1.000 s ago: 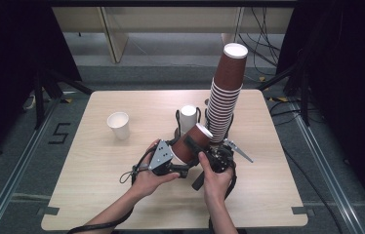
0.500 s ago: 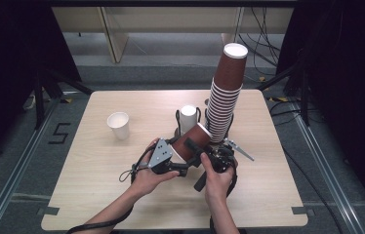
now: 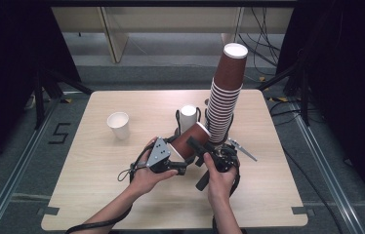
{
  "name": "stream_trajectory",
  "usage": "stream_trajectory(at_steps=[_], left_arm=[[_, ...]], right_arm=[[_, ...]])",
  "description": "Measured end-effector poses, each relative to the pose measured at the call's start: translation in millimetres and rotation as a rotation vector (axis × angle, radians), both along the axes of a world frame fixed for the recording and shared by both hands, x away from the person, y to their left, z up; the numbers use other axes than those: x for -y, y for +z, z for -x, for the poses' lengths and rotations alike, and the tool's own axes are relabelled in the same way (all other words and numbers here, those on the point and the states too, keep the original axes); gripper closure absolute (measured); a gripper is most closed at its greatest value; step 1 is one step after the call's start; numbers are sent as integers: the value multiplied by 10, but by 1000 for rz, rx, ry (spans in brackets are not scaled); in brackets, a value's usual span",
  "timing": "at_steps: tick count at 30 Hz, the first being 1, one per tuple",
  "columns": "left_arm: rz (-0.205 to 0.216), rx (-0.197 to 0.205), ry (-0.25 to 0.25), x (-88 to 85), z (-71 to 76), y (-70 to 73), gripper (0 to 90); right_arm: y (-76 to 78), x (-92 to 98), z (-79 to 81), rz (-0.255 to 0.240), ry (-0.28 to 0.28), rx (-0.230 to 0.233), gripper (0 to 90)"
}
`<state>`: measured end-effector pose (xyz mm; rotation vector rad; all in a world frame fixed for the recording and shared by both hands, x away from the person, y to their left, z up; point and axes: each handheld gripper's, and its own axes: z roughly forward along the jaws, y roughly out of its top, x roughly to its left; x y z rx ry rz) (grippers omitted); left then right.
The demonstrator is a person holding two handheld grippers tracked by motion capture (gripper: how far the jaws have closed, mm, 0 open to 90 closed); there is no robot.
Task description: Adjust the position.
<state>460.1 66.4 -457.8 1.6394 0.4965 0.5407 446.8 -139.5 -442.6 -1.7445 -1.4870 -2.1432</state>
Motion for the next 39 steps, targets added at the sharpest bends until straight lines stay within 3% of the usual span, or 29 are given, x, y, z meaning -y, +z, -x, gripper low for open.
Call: stream_trajectory(at_steps=[3,4,5,8,9,12,13,15,21,22,23,30,32,33,34,35,36,39], left_arm=[[7,-13,5,-10,0,2,137],[7,-15,4,-16,-4,2,139],[6,-17,4,-23,-7,1,139],[14,-21,7,-41,-20,-2,143],[14,-21,6,-38,-23,-7,145],[17,-28,11,-15,-20,-19,153],[15,-24,12,-15,-20,-18,155],[12,-16,9,-18,-20,-10,160],[10,13,8,-11,-4,31,170],[10,16,4,-8,1,36,170],[12,17,7,-7,5,41,170],[37,6,24,-21,-19,38,179],[38,6,27,-23,-18,39,184],[28,10,27,-35,-22,44,186],[23,12,27,-40,-24,47,189],[4,39,30,-58,-44,62,191],[9,27,52,-61,-38,61,194],[7,32,56,-72,-58,75,197]], right_arm=[[3,4,6,-14,-2,-6,32],[14,2,24,-41,6,-26,35],[-1,15,10,-20,3,-4,38],[-4,38,31,-46,14,-35,49],[-24,51,15,-25,6,-14,52],[-40,49,0,-30,8,-27,63],[-28,42,11,-49,14,-49,67],[-42,64,0,-28,12,-24,80],[-52,57,-17,-26,15,-26,95],[-36,36,-12,-42,11,-62,98],[-52,46,-27,-23,17,-30,95],[-53,47,-17,-34,13,-44,117],[-63,61,-20,-32,20,-25,119],[-39,47,-5,-71,22,-65,125],[-54,60,-19,-44,7,-40,133],[-53,66,-15,-39,7,-45,138],[-58,70,-13,-42,6,-44,145],[-62,77,-4,-45,3,-47,148]])
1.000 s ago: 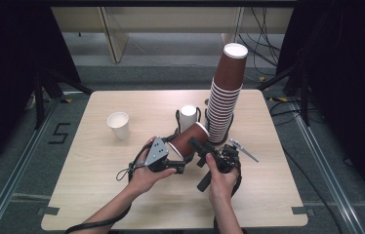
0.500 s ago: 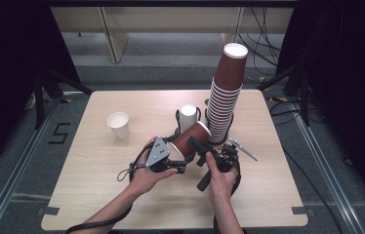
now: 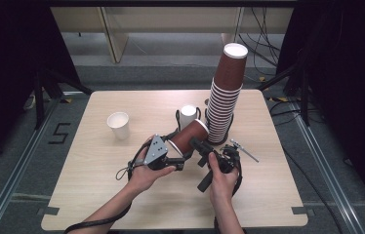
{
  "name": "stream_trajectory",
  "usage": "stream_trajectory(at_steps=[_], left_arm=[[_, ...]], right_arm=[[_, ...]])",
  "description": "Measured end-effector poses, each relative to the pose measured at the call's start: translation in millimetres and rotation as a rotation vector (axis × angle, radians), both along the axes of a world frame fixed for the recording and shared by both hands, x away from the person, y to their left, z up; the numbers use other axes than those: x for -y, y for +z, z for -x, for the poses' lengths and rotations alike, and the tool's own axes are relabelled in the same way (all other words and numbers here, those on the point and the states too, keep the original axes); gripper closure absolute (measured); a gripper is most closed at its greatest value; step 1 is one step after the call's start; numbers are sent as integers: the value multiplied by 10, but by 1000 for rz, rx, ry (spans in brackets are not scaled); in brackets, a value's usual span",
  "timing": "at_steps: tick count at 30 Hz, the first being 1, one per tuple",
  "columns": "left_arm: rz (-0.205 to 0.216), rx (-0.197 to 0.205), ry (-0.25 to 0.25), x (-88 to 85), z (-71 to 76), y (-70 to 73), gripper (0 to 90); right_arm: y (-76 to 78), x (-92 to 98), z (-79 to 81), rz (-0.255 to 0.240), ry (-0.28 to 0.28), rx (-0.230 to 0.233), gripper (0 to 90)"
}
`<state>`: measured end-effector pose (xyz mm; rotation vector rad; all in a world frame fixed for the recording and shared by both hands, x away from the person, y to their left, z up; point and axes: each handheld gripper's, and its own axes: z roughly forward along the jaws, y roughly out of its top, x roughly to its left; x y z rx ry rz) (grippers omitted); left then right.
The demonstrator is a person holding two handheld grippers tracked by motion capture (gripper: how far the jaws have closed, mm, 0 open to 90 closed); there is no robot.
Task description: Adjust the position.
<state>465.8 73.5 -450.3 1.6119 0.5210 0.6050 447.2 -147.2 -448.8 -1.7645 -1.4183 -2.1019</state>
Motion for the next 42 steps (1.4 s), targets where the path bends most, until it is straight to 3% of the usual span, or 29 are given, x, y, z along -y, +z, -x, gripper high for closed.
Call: stream_trajectory(at_steps=[5,6,11,12,13,14,15,16,17,18,19,20,23,24,25,26,33,42], left_arm=[[-6,-5,3,-9,-21,8,199],[-4,-11,-4,-6,-18,6,198],[0,-22,-10,-33,-31,16,199],[-93,84,123,-136,-73,64,199],[-118,103,136,-170,-86,80,199],[-104,101,94,-167,-98,81,199],[-102,91,33,-165,-110,84,199],[-109,95,19,-181,-121,93,199],[-126,111,18,-207,-137,108,199],[-215,192,-13,-272,-193,164,199],[-232,213,-35,-287,-215,182,199],[-285,274,-38,-332,-259,230,199],[-355,341,-62,-394,-315,302,199],[-344,328,-62,-405,-313,300,200],[-304,282,-52,-404,-291,275,199],[-17,-31,-10,-264,-88,117,199],[-31,-30,-8,-327,-91,141,201],[-62,-39,-23,-427,-85,184,201]], right_arm=[[12,25,19,-7,1,4,150],[29,23,33,-34,10,-15,150],[27,66,33,2,5,6,152],[37,76,39,4,-1,-1,153],[39,94,37,10,-2,4,153],[52,106,43,-4,3,-7,154],[54,121,33,17,-4,7,155],[76,123,41,2,2,-13,155],[75,145,26,40,-2,17,156],[88,151,22,62,-3,23,157],[109,163,16,84,-3,25,159],[130,169,17,102,-6,19,161],[190,194,-23,154,7,59,162],[202,193,-41,164,3,69,162],[227,189,-50,163,8,63,161],[233,191,-73,180,7,82,161],[329,208,-141,234,32,96,165],[413,273,-257,378,75,111,164]])
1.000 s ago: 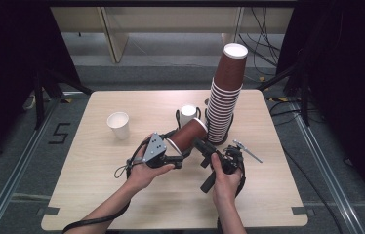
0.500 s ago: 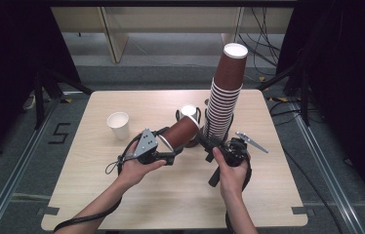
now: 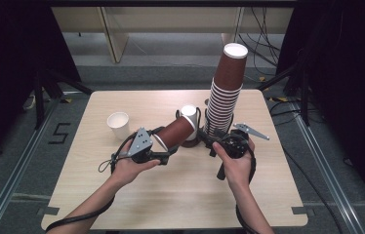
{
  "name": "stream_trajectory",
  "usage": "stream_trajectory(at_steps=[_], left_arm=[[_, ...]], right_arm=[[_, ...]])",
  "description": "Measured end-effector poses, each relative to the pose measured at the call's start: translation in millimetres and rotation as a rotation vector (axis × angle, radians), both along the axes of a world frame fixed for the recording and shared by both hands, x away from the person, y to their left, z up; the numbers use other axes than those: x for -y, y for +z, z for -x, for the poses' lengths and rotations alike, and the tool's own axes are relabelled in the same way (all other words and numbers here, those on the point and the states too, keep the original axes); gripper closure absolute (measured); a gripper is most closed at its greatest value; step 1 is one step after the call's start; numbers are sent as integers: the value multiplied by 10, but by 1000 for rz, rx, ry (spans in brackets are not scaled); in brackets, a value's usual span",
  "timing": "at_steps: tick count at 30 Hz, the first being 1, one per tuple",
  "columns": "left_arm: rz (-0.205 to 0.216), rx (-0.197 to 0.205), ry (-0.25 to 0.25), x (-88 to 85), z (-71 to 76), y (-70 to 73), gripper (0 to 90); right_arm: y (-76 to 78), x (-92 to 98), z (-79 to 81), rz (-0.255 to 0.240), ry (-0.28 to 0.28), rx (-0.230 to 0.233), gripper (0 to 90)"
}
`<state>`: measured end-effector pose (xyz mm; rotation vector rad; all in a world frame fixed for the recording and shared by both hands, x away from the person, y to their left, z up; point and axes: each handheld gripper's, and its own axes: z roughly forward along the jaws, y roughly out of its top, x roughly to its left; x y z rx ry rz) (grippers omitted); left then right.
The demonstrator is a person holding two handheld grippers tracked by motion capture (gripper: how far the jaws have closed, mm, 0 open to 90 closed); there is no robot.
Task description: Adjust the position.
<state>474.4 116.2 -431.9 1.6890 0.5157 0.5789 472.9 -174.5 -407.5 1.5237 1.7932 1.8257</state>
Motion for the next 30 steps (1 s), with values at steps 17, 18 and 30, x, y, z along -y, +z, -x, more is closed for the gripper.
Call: stream_trajectory(at_steps=[17,18,30], left_arm=[[-43,-12,-32,-95,3,36,202],[-46,-14,-38,-92,4,36,202],[-139,-51,-145,-142,-31,91,201]], right_arm=[[-52,110,-99,191,71,32,203],[-82,116,-87,191,73,43,206],[-265,132,35,264,142,39,222]])
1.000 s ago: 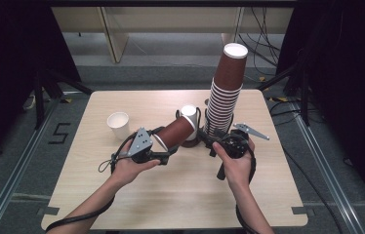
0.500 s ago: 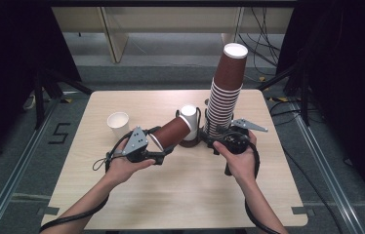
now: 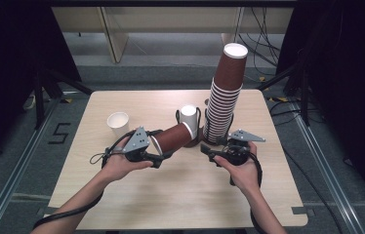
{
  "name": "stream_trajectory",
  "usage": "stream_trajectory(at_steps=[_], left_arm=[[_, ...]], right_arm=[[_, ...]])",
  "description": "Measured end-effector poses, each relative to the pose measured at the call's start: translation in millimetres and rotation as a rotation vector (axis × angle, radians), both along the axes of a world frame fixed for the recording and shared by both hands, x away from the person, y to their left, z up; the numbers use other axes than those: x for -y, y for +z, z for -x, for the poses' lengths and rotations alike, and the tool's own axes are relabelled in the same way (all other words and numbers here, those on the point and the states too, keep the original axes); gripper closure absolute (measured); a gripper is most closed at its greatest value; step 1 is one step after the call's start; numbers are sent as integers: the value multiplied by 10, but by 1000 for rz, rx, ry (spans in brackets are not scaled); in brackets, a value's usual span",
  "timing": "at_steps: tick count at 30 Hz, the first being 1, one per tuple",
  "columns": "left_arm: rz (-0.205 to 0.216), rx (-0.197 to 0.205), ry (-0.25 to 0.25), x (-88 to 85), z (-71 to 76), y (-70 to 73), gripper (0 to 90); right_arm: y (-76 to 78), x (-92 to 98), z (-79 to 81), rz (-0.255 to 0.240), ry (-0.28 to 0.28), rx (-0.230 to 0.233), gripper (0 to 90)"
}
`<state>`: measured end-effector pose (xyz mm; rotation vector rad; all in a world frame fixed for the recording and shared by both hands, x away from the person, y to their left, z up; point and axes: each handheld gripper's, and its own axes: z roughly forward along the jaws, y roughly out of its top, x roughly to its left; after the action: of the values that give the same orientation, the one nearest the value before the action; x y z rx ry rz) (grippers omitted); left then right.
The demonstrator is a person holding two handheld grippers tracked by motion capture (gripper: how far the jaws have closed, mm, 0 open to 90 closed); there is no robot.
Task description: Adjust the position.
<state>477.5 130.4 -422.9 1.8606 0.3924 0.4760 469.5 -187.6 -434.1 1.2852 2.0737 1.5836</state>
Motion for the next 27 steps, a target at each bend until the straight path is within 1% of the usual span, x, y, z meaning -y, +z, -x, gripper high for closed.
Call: stream_trajectory(at_steps=[1,2,3,4,5,6,7,8,9,10,11,12,13,14,15,17,18,19,20,21,22,23,24,25,26,27], left_arm=[[-11,0,-11,-6,-7,8,201],[-6,2,-24,-3,-17,5,201],[-27,-3,-27,-12,-13,20,201],[-38,-6,-36,-14,-13,30,201],[-40,-9,-43,-12,-14,34,201],[-52,-11,-55,-14,-16,46,201],[-59,-12,-62,-14,-18,52,201],[-67,-14,-72,-13,-21,59,200],[-76,-17,-82,-11,-25,64,200],[-88,-17,-89,-12,-29,69,200],[-94,-19,-94,-11,-32,71,201],[-105,-22,-102,-12,-38,75,201],[-115,-24,-107,-14,-41,78,200],[-128,-26,-115,-14,-45,81,200],[-143,-27,-125,-12,-48,85,200],[-160,-32,-134,-12,-52,94,201],[-169,-33,-140,-12,-56,101,201],[-179,-34,-144,-14,-59,110,201],[-193,-33,-150,-18,-66,120,200],[-199,-33,-152,-19,-69,125,201],[-202,-38,-157,-18,-71,130,200],[-210,-39,-160,-20,-73,135,201],[-224,-43,-166,-25,-78,146,201],[-229,-46,-169,-25,-81,149,201],[-235,-47,-171,-25,-83,153,201],[-242,-48,-173,-24,-87,158,201]], right_arm=[[-12,-1,3,9,2,7,223],[-22,20,-8,46,14,36,224],[-39,21,-22,56,21,62,226],[-39,13,-5,53,24,43,228],[-41,11,4,51,40,40,228],[-45,10,5,57,46,41,229],[-44,1,26,64,36,24,229],[-52,-3,24,65,43,30,229],[-64,2,12,82,50,38,231],[-64,-4,27,84,63,30,233],[-71,-9,22,108,69,52,233],[-78,-8,15,124,89,62,232],[-77,-14,27,144,91,53,232],[-86,-18,18,150,98,76,231],[-87,-26,25,150,110,56,231],[-106,-29,6,179,131,85,231],[-109,-35,9,178,132,80,230],[-108,-39,27,186,127,51,230],[-132,-40,2,189,138,86,230],[-136,-44,-1,193,157,83,230],[-136,-34,-5,226,154,95,230],[-142,-38,-6,233,160,91,231],[-150,-44,-7,228,157,95,231],[-144,-41,-1,235,163,74,231],[-158,-49,-10,225,172,82,231],[-160,-45,-15,244,172,99,232]])
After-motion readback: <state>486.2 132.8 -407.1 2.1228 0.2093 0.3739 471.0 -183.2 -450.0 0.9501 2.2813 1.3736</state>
